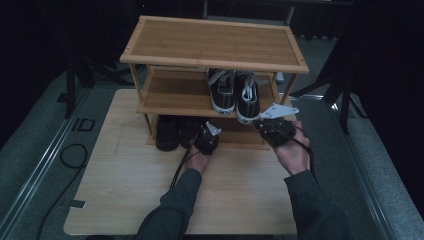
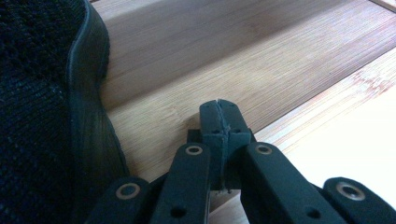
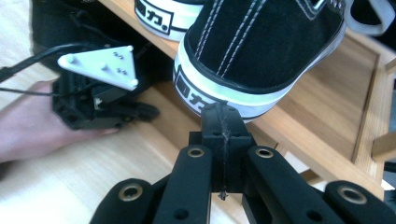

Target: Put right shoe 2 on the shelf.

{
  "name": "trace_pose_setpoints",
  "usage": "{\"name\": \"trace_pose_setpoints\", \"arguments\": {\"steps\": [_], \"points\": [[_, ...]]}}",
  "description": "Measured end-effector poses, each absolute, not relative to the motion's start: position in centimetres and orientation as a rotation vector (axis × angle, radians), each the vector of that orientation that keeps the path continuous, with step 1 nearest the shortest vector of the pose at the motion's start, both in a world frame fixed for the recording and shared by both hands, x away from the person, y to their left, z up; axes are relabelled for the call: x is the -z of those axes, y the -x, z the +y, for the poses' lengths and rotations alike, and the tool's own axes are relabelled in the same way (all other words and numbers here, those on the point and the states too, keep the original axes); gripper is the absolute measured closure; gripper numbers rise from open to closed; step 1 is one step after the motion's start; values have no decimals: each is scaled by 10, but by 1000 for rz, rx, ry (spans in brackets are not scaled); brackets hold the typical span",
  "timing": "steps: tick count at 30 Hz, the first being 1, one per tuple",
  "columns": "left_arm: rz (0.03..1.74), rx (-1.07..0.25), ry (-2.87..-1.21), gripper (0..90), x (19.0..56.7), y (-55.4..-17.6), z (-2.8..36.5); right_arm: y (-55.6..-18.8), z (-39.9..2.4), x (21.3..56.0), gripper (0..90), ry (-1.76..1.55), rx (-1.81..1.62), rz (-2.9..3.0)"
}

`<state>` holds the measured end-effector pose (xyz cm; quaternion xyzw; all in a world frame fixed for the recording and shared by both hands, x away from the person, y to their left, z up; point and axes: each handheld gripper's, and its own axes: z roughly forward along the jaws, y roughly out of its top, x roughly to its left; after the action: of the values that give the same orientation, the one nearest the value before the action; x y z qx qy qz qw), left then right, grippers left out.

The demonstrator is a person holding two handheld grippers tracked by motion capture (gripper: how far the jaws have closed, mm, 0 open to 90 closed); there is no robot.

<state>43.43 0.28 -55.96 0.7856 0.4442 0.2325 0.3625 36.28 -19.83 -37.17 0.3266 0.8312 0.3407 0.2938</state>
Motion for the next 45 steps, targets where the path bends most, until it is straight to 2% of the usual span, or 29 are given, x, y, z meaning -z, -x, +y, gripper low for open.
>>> {"name": "trace_pose_setpoints", "arguments": {"steps": [8, 36, 41, 45], "points": [[1139, -591, -2023, 900, 560, -435, 3, -376, -191, 371, 900, -865, -908, 2186], [1145, -597, -2025, 900, 560, -434, -1, -387, -187, 377, 900, -865, -971, 2189], [1149, -597, -2016, 900, 560, -434, -1, -386, -191, 380, 900, -851, -986, 2198], [1139, -590, -2031, 900, 559, -435, 0, -379, -209, 387, 900, -889, -1006, 2236]]}}
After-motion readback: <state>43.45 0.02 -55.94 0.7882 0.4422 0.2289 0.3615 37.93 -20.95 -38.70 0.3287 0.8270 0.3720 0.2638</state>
